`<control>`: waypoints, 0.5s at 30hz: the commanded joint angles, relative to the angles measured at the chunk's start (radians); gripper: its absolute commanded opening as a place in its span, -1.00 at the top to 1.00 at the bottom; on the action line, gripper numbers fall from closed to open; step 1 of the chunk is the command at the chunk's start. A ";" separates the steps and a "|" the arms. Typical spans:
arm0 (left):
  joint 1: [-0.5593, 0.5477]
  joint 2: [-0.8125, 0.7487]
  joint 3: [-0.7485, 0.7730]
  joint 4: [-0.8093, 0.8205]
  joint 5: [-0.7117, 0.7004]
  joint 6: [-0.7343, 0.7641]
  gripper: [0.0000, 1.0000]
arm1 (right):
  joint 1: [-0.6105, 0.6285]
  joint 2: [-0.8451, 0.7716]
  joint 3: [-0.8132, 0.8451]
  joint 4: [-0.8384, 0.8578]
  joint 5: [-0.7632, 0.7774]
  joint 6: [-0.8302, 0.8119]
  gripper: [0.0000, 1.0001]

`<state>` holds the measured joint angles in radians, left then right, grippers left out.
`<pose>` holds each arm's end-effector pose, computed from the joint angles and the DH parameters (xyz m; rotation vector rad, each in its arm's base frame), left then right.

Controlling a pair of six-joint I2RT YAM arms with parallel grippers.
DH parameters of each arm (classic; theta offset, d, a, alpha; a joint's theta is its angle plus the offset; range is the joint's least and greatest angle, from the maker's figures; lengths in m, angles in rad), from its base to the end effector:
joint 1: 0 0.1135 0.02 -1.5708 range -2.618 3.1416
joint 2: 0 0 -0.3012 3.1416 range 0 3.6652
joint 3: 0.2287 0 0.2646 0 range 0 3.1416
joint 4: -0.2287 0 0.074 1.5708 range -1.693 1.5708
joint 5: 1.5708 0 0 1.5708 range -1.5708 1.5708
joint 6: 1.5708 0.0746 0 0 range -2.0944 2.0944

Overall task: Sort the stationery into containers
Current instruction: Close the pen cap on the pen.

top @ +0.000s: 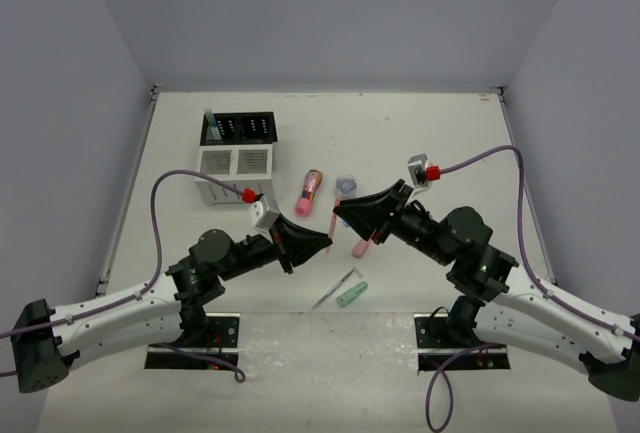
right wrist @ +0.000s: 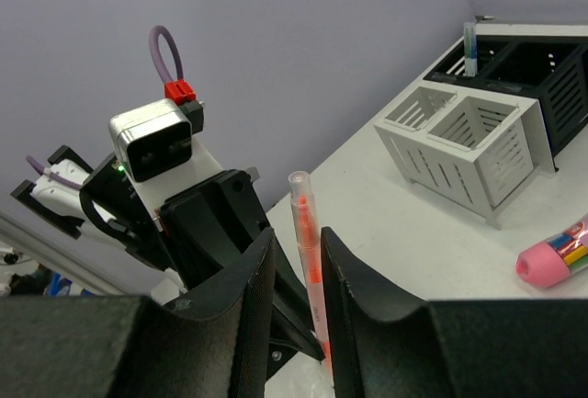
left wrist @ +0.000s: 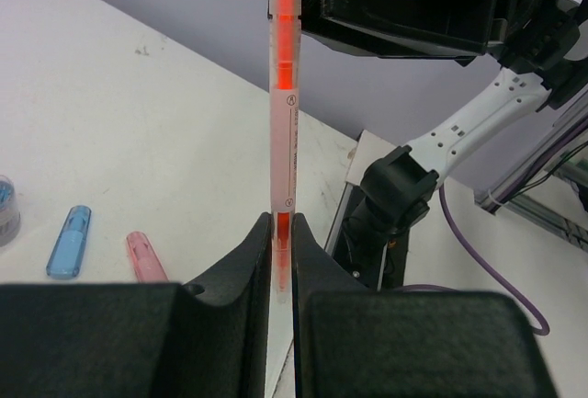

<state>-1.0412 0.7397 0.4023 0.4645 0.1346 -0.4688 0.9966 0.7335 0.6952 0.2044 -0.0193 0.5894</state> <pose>0.0961 -0.1839 0.3066 0.5636 1.4854 -1.3109 0.1088 0.1709 0.3898 -0.3289 1.5060 1.3080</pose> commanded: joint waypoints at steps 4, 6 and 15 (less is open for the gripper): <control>0.004 0.026 0.058 0.070 0.008 0.027 1.00 | 0.008 0.017 0.004 0.028 -0.044 0.001 0.42; 0.004 0.021 0.059 0.066 -0.004 0.026 1.00 | 0.007 0.024 0.005 0.029 -0.051 0.004 0.42; 0.004 -0.002 0.075 0.046 -0.007 0.032 1.00 | 0.010 0.050 -0.016 0.029 -0.041 0.012 0.51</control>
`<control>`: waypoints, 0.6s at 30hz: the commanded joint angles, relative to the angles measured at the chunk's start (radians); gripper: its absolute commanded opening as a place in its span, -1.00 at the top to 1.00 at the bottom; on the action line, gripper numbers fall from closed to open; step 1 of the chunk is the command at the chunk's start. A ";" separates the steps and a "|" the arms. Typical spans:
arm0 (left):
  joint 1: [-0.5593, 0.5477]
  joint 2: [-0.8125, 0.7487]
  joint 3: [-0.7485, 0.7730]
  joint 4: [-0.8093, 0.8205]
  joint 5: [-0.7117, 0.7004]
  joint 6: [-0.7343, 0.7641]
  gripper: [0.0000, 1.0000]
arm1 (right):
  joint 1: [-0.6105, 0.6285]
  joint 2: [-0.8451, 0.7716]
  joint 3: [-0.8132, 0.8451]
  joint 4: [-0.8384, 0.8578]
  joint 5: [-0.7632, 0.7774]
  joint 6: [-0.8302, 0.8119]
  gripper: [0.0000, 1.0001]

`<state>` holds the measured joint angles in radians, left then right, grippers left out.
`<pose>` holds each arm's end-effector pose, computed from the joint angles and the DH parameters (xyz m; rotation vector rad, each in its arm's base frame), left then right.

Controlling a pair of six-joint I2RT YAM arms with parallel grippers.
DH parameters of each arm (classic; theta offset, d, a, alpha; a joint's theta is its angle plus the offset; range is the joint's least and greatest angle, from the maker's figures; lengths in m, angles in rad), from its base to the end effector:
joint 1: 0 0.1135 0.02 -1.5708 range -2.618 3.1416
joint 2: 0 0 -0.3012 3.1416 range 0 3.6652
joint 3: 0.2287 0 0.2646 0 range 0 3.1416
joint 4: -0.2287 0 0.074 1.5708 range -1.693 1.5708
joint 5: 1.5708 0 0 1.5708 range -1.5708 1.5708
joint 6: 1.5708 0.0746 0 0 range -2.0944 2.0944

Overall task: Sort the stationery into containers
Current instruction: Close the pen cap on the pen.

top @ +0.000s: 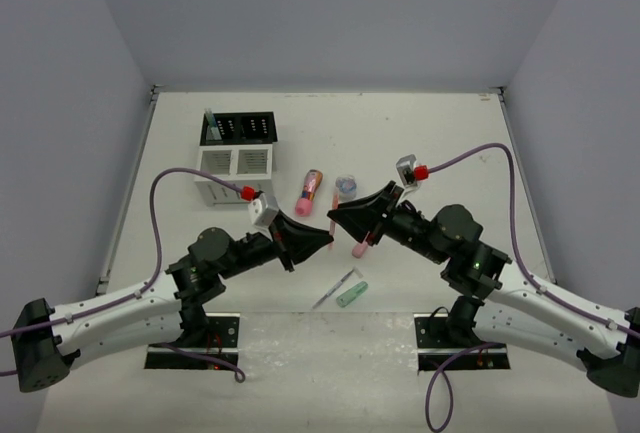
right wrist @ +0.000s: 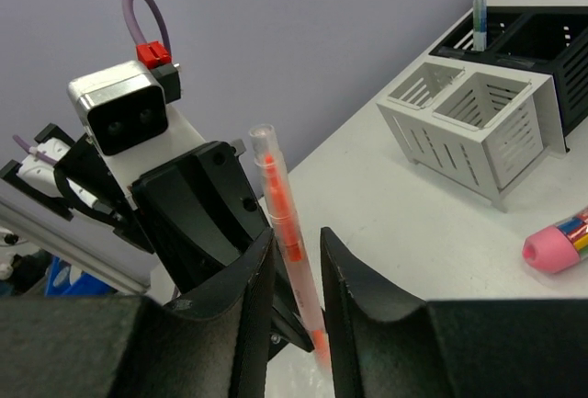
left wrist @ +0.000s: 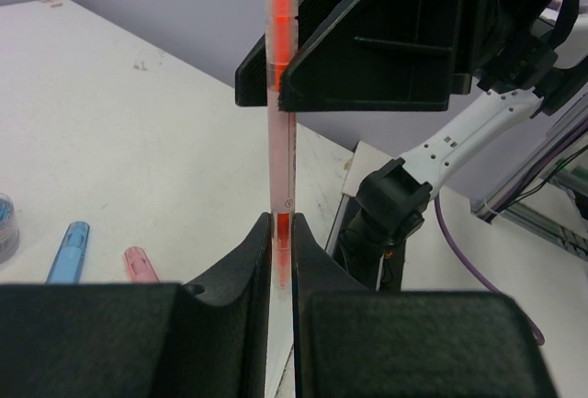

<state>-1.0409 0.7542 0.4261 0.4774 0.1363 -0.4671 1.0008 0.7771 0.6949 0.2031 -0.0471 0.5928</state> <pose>0.0974 -0.1864 0.3155 0.5601 1.4612 -1.3182 0.1128 0.1824 0.3812 -0.3646 1.5532 1.3138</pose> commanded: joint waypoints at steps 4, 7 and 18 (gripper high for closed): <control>0.004 -0.012 0.061 0.021 -0.021 0.029 1.00 | 0.006 0.004 -0.008 0.025 -0.018 0.005 1.00; 0.004 0.012 0.086 -0.012 -0.039 0.024 0.74 | 0.009 -0.002 -0.010 0.034 -0.020 0.005 1.00; 0.004 0.100 0.136 0.006 -0.071 0.015 0.03 | 0.025 -0.026 -0.025 0.070 -0.019 -0.021 1.00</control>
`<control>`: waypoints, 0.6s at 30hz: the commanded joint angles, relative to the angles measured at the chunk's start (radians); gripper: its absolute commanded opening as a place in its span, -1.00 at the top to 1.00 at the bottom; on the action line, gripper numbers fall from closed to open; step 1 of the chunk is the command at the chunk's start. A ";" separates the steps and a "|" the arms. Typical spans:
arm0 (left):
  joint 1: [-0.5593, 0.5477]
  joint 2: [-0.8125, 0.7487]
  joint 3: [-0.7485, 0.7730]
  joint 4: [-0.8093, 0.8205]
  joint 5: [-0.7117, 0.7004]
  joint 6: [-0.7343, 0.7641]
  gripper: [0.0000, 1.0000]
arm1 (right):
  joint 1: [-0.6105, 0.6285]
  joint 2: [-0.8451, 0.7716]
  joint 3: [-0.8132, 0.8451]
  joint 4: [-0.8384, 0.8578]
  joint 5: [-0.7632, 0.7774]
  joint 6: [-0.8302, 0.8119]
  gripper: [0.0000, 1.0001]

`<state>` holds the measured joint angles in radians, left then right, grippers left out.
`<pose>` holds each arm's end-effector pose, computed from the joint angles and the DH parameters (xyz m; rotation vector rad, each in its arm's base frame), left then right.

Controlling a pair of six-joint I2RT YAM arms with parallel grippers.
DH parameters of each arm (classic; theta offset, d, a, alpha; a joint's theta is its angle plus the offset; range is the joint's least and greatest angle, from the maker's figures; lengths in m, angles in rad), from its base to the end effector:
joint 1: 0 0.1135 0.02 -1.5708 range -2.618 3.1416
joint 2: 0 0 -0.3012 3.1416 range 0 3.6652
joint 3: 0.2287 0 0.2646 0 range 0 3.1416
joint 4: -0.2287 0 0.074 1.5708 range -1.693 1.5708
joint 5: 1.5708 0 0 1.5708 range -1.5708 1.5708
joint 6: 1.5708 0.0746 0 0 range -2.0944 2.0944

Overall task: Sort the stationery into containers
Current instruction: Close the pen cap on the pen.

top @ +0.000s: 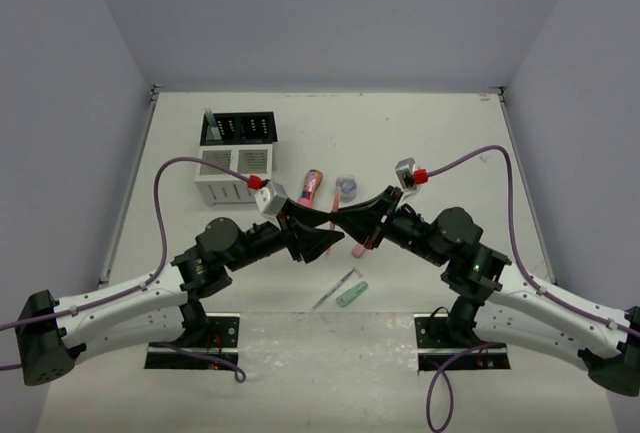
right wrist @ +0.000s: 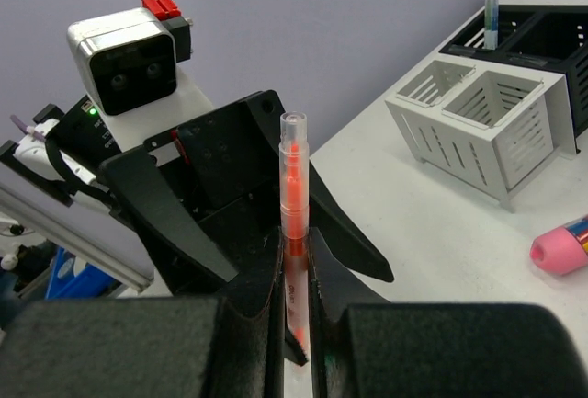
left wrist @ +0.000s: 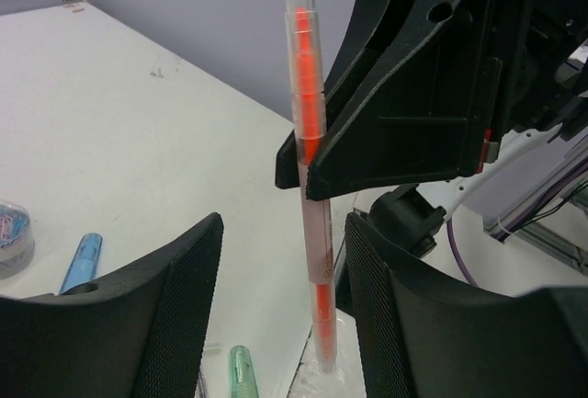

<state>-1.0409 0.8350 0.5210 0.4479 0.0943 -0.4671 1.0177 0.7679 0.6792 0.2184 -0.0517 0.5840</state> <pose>0.1094 -0.2006 0.3340 0.5261 1.4834 -1.2846 0.1084 0.1829 0.3789 -0.3873 1.5405 1.3268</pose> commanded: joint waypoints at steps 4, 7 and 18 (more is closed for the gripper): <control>0.005 0.037 0.049 0.042 -0.024 0.015 0.44 | 0.011 -0.022 -0.013 0.068 -0.022 -0.011 1.00; 0.005 0.041 0.049 0.047 -0.031 0.016 0.96 | 0.015 -0.022 -0.008 0.072 -0.037 -0.018 1.00; 0.004 -0.002 -0.011 0.087 0.032 0.029 1.00 | 0.016 -0.056 0.042 -0.031 0.005 -0.083 -0.22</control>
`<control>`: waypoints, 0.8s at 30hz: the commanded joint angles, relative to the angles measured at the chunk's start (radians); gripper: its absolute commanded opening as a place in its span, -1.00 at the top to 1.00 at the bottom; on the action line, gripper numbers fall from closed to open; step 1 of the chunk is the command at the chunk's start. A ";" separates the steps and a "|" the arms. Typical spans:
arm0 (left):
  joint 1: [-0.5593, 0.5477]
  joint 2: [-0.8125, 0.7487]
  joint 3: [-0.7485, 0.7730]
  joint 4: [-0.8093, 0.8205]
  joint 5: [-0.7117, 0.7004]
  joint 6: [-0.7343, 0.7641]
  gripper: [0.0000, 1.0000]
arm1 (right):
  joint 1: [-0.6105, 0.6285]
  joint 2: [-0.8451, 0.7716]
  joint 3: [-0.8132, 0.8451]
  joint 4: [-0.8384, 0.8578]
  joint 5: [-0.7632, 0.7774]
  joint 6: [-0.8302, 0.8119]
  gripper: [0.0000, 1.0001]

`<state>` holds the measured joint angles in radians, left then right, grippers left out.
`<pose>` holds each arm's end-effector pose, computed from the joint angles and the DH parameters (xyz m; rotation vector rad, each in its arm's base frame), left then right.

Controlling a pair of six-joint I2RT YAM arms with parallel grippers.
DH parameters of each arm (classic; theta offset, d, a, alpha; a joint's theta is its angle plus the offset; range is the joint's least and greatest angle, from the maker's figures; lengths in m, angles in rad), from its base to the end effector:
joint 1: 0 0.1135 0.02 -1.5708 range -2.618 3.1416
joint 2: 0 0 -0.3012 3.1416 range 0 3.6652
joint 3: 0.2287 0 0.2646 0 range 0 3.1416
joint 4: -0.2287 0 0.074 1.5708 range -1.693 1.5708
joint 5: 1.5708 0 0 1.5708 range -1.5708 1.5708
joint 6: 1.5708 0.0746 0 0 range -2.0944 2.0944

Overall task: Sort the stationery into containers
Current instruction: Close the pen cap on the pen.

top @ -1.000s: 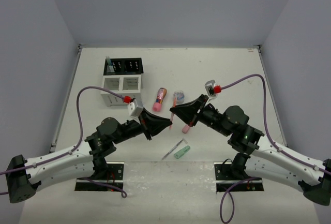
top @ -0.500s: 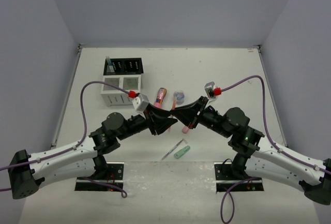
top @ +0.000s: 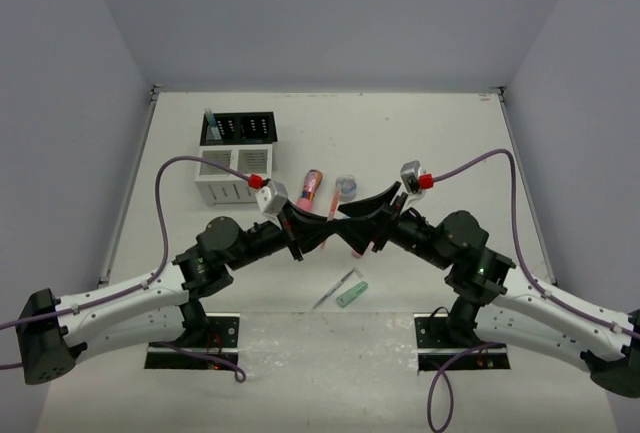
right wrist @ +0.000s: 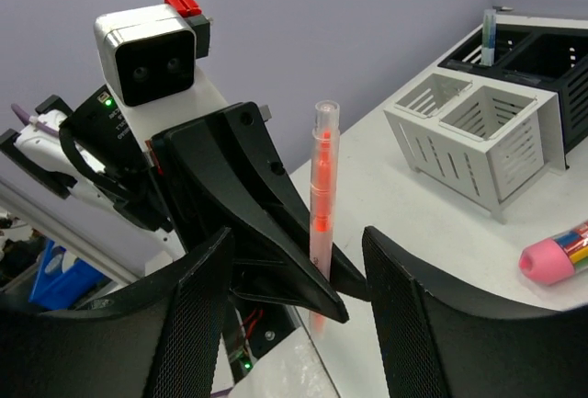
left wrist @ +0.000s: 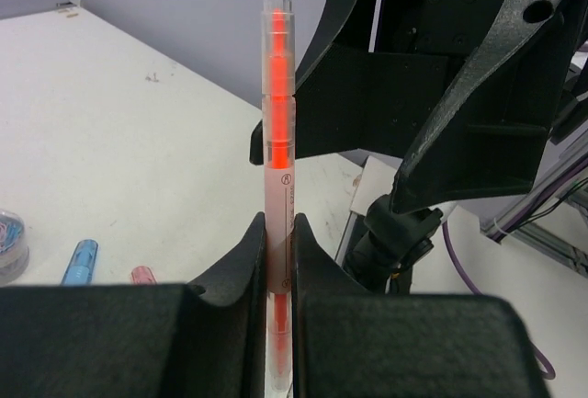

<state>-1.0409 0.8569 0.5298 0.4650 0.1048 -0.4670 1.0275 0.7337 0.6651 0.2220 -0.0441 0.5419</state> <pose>0.1110 -0.2049 0.3355 0.5346 1.4777 -1.2931 0.1028 0.1766 0.3801 -0.4128 1.5002 1.3063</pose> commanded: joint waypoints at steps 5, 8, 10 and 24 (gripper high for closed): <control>0.004 -0.034 -0.046 0.109 0.078 0.030 1.00 | 0.006 -0.022 0.142 -0.119 0.047 -0.052 -0.21; 0.004 -0.036 -0.059 0.145 0.115 0.030 1.00 | 0.005 0.009 0.204 -0.188 0.108 -0.048 -0.12; 0.004 -0.035 -0.067 0.155 0.127 0.030 1.00 | 0.005 0.025 0.230 -0.206 0.099 -0.046 -0.03; 0.005 -0.021 -0.065 0.162 0.142 0.035 1.00 | 0.005 0.071 0.274 -0.219 0.070 -0.044 0.36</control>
<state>-1.0409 0.8360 0.4599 0.5749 0.2313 -0.4634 1.0275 0.7933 0.8936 0.0064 0.0296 0.5115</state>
